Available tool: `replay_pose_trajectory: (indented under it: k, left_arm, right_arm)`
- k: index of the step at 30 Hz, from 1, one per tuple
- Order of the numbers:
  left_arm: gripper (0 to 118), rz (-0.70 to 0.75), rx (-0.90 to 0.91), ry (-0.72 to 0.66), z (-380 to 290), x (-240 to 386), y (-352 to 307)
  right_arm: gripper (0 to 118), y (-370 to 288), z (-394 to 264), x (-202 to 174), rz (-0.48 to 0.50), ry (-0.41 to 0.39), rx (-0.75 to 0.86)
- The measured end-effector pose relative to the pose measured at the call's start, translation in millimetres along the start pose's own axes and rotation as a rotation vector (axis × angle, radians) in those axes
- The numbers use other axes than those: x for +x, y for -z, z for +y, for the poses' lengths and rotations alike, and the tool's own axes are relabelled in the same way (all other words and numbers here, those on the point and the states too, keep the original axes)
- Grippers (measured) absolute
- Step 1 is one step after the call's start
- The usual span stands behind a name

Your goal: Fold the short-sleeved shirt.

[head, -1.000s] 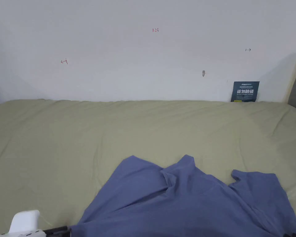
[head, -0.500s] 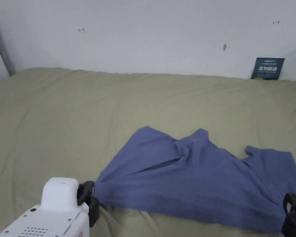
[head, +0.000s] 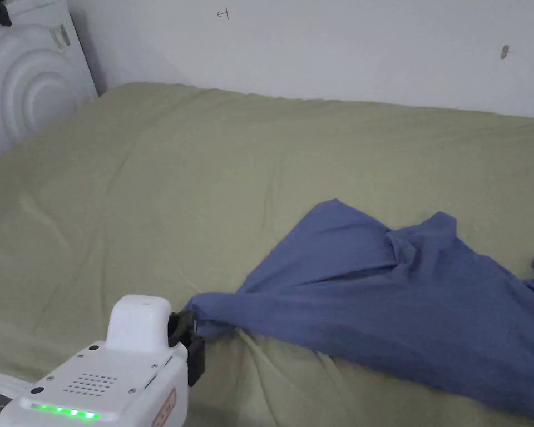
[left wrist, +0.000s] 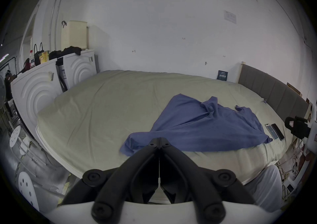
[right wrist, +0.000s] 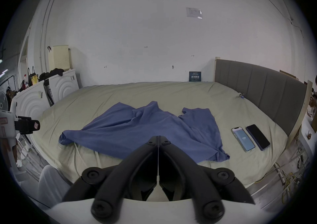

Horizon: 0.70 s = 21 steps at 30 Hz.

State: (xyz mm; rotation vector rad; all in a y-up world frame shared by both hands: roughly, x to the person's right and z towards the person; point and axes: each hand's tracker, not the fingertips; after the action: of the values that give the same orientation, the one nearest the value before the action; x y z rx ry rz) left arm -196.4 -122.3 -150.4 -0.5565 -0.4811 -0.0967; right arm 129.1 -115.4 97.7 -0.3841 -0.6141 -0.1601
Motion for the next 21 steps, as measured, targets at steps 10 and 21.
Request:
replay_pose_trajectory:
  k: [10,21]
  left_arm:
    - [0,0.003,-0.218,-0.06,-11.3,-67.8,95.3]
    - [114,-0.027,-0.406,-0.111,-7.5,-90.2,183.1]
  right_arm:
    - [2,23.9,-11.4,-19.5,0.029,-0.032,-0.097]
    - [2,48.4,-19.2,-23.8,0.035,-0.022,-0.197]
